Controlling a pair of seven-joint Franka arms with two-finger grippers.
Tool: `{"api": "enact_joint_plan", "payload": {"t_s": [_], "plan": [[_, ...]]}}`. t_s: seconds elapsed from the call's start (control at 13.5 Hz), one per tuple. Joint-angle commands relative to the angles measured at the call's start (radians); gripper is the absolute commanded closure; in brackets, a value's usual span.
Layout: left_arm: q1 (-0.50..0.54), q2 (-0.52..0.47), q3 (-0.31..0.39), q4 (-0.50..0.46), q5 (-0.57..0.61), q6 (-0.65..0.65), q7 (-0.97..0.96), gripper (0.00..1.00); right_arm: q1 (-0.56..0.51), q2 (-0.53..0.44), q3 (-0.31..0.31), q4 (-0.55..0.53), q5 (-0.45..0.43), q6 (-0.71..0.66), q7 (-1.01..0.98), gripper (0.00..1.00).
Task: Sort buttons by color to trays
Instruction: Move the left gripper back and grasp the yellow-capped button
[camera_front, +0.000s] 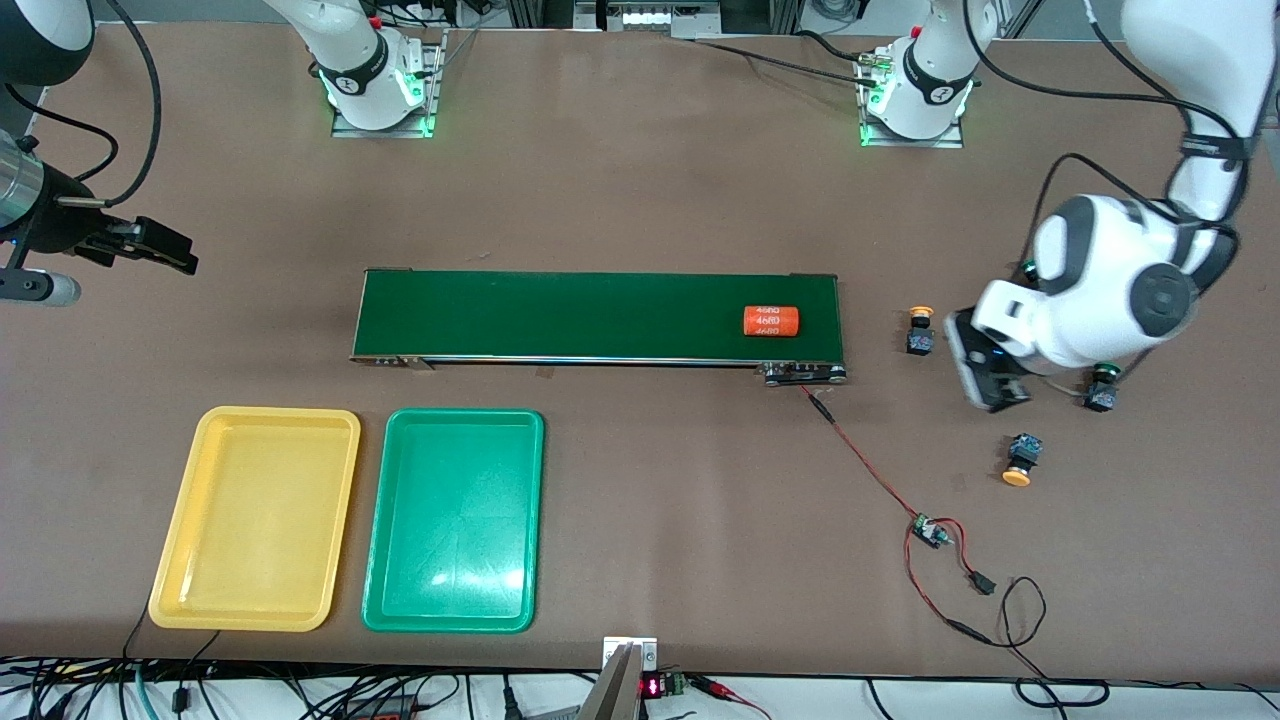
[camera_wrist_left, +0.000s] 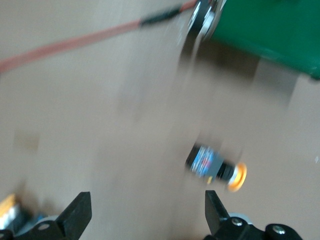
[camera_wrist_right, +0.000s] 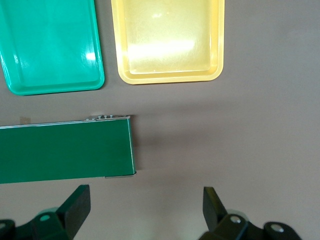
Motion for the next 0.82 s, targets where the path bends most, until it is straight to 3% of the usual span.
{"api": "enact_joint_plan", "payload": {"t_s": [0.0,0.22,0.74], "plan": [[-0.014,0.001,0.04,-0.001,0.009,-0.012,-0.091,0.0,-0.003,-0.004,0.001,0.002,0.015,0.001,0.014,0.0],[-0.014,-0.005,0.046,-0.002,0.01,-0.11,-0.386,0.0,-0.003,-0.004,0.001,0.002,0.015,0.001,0.014,0.0],[-0.048,0.024,0.046,-0.034,0.001,-0.074,-0.89,0.0,-0.005,-0.004,0.001,0.002,0.015,0.001,0.014,0.0]]}}
